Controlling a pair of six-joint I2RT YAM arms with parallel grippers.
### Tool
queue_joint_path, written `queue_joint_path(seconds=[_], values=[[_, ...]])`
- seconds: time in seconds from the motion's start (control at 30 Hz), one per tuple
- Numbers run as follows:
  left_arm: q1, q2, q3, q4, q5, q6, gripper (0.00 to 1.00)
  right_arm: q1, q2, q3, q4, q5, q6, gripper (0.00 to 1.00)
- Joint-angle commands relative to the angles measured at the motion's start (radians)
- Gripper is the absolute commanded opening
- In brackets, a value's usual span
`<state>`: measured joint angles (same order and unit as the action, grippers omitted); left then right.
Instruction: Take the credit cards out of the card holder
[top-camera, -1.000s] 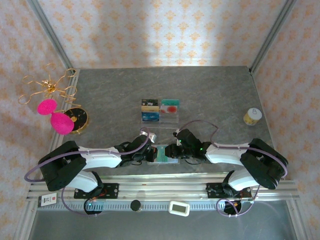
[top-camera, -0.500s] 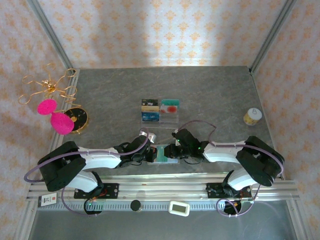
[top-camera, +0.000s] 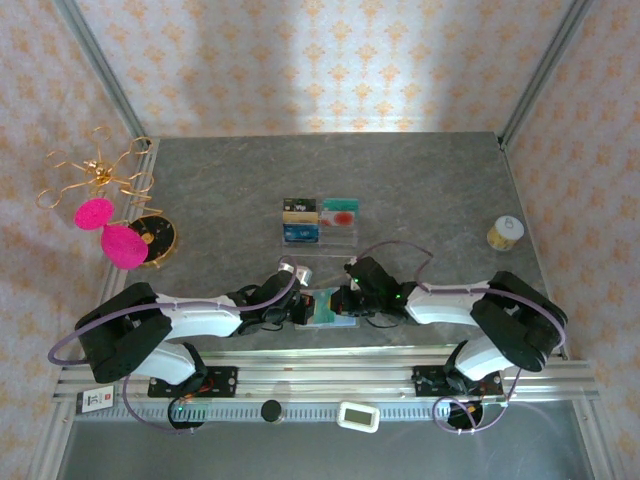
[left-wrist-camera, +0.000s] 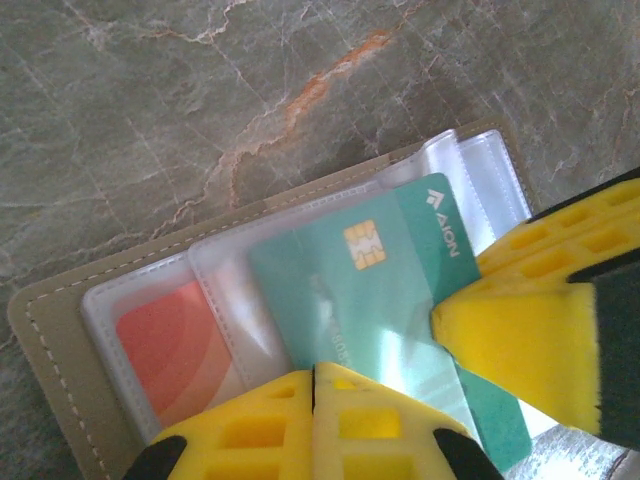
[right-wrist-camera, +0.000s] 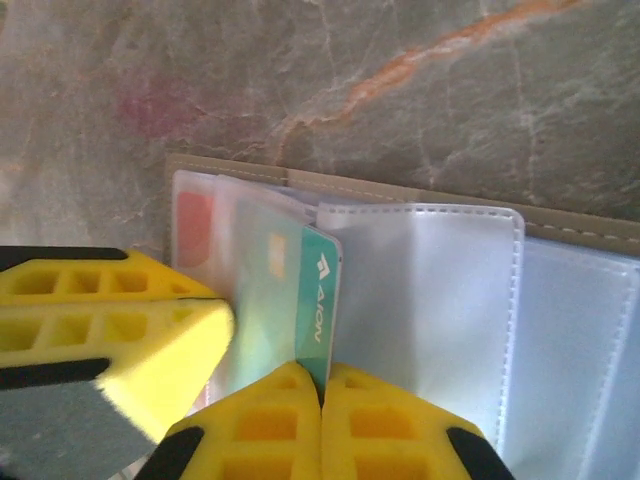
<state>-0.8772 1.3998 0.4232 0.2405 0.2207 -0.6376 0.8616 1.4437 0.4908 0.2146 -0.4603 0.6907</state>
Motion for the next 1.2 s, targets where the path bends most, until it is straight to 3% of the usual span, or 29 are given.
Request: queue_joint_path(seconds=[0.0,0.57,0.97,1.17], values=[[0.003,0.006,-0.043,-0.108,-0.014,0.004,0.0,-0.006,-0.042,-0.029,-0.075,0.124,0.013,0.0],[0.029,-0.049,-0.029,-0.132,-0.015,0.029,0.0,-0.006,-0.18,-0.058,-0.186,0.229,-0.004,0.0],[0.033,-0.092,0.004,-0.113,0.005,0.028,0.0,-0.006,-0.295,-0.024,-0.216,0.21,-0.14,0.0],[0.032,-0.164,0.012,-0.119,-0.002,0.006,0.34,-0.006,-0.345,0.01,-0.238,0.203,-0.234,0.0]])
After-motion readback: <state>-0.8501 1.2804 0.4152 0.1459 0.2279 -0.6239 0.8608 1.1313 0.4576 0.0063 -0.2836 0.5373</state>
